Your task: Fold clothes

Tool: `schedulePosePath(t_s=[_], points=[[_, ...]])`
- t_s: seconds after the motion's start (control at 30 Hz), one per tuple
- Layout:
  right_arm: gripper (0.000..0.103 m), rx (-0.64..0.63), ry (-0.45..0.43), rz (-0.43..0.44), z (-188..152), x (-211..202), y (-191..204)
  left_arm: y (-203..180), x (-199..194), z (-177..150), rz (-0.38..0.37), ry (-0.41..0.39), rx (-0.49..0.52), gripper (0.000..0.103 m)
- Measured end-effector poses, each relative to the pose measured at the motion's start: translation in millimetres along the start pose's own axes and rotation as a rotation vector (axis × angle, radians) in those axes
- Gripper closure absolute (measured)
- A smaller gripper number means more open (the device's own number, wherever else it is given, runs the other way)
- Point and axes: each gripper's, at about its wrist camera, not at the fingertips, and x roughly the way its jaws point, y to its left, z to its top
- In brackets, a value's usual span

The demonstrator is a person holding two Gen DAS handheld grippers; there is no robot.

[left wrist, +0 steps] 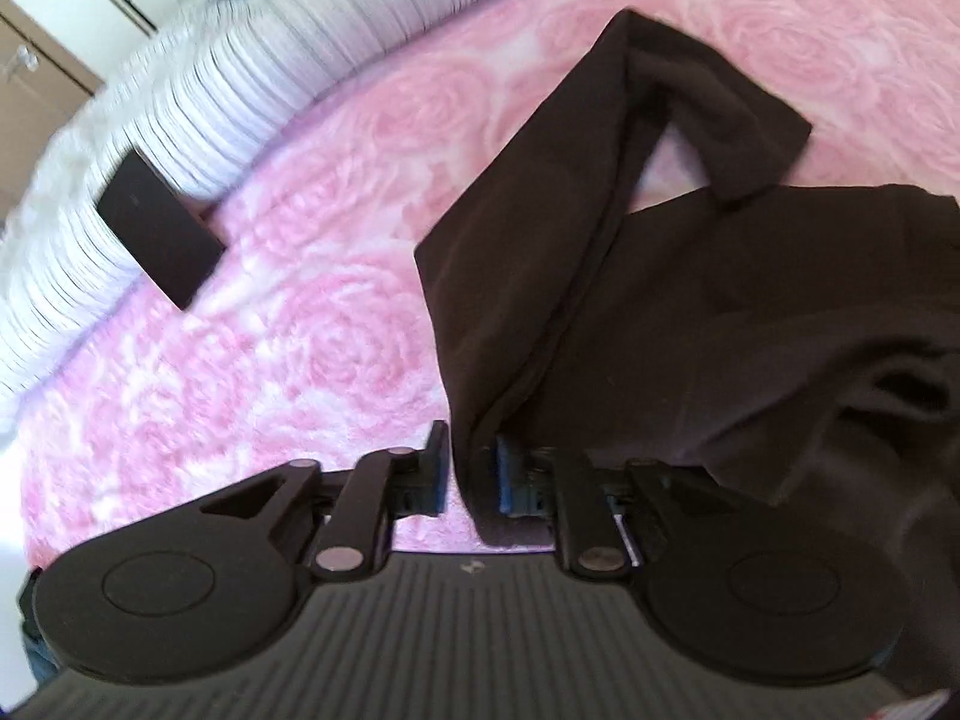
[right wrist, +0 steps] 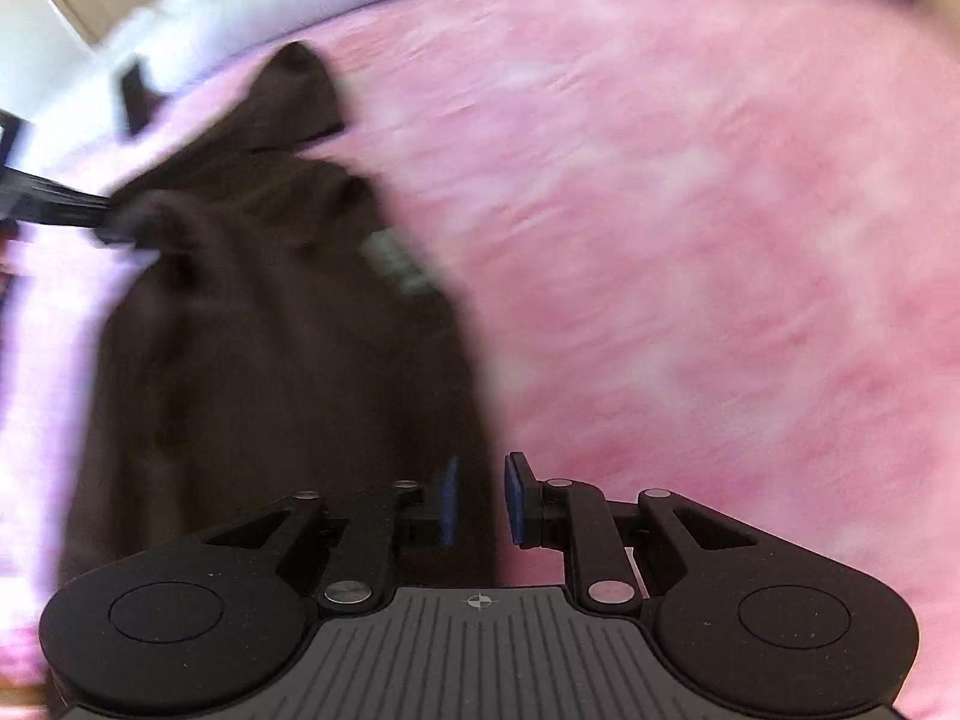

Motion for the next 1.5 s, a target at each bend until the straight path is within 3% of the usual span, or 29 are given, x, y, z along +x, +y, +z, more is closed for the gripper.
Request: schedulePosePath(t_s=[0.07, 0.13, 0.23, 0.43, 0.5, 0.53, 0.57, 0.67, 0.73, 0.8, 0.93, 1.07, 1.17, 1.23, 1.27, 1.3, 1.33, 1.4, 1.47, 1.5], points=[[0.086, 0.054, 0.016, 0.003, 0.9, 7.7, -7.4, -2.4, -12.5, -2.6, -0.022, -0.032, -0.002, 0.085], [0.085, 0.029, 0.008, 0.020, 0.4, 8.0, -3.9, -7.9, -26.0, -2.8, -0.040, -0.068, 0.028, 0.083], [0.085, 0.014, 0.003, 0.109, 0.4, -1.5, 4.5, -12.9, -39.4, 1.2, -0.078, -0.115, 0.092, 0.082], [0.085, 0.067, 0.025, 0.068, -6.1, 9.0, 6.7, -38.2, -45.1, 23.7, -0.197, -0.180, 0.271, 0.074], [0.086, 0.078, 0.068, 0.008, -6.2, 17.7, 5.0, -52.1, -41.3, 32.9, -0.228, -0.206, 0.351, 0.073], [0.086, 0.075, 0.071, 0.014, -7.4, 22.0, 3.9, -59.4, -38.3, 38.1, -0.244, -0.217, 0.391, 0.072], [0.094, 0.063, 0.067, 0.027, -9.0, 24.9, 3.0, -66.2, -34.7, 43.7, -0.260, -0.225, 0.427, 0.072], [0.094, 0.080, 0.049, 0.038, -10.7, 20.5, -2.1, -85.5, -23.6, 58.9, -0.306, -0.246, 0.539, 0.072], [0.078, 0.095, 0.026, 0.061, -11.5, 10.2, -3.5, -97.5, -17.8, 67.1, -0.329, -0.263, 0.634, 0.070], [0.000, 0.102, 0.017, 0.071, -12.4, 2.2, -2.8, -108.3, -11.7, 75.1, -0.349, -0.280, 0.731, 0.069], [0.000, 0.121, 0.029, 0.085, -12.3, 2.3, 0.6, -119.2, 4.5, 90.7, -0.358, -0.290, 0.874, 0.067], [0.000, 0.150, 0.044, 0.088, -8.2, 17.3, 0.8, -117.7, 20.1, 108.4, -0.314, -0.301, 0.944, 0.067], [0.007, 0.174, 0.056, 0.097, -6.0, 28.6, -1.1, -109.9, 33.0, 123.7, -0.268, -0.308, 0.943, 0.063], [0.019, 0.175, 0.061, 0.079, -5.5, 33.9, -0.9, -105.5, 45.9, 134.5, -0.240, -0.288, 0.916, 0.058], [0.032, 0.168, 0.063, 0.060, -5.6, 35.4, -0.1, -104.7, 52.8, 137.9, -0.232, -0.274, 0.910, 0.058], [0.060, 0.149, 0.055, 0.045, -5.8, 34.9, 0.8, -104.9, 59.7, 140.1, -0.228, -0.259, 0.910, 0.058], [0.072, 0.138, 0.053, 0.049, -6.1, 34.1, 0.1, -105.4, 65.3, 140.3, -0.224, -0.246, 0.915, 0.060], [0.097, 0.133, 0.066, 0.087, -5.4, 33.4, -1.9, -107.0, 75.0, 138.2, -0.215, -0.224, 0.931, 0.083], [0.100, 0.097, 0.061, 0.071, 0.2, 25.2, -4.2, -102.1, 73.8, 135.1, -0.173, -0.242, 0.915, 0.095], [0.100, 0.080, 0.054, 0.057, 3.8, 19.6, -7.1, -98.9, 71.8, 133.5, -0.148, -0.256, 0.904, 0.095]])
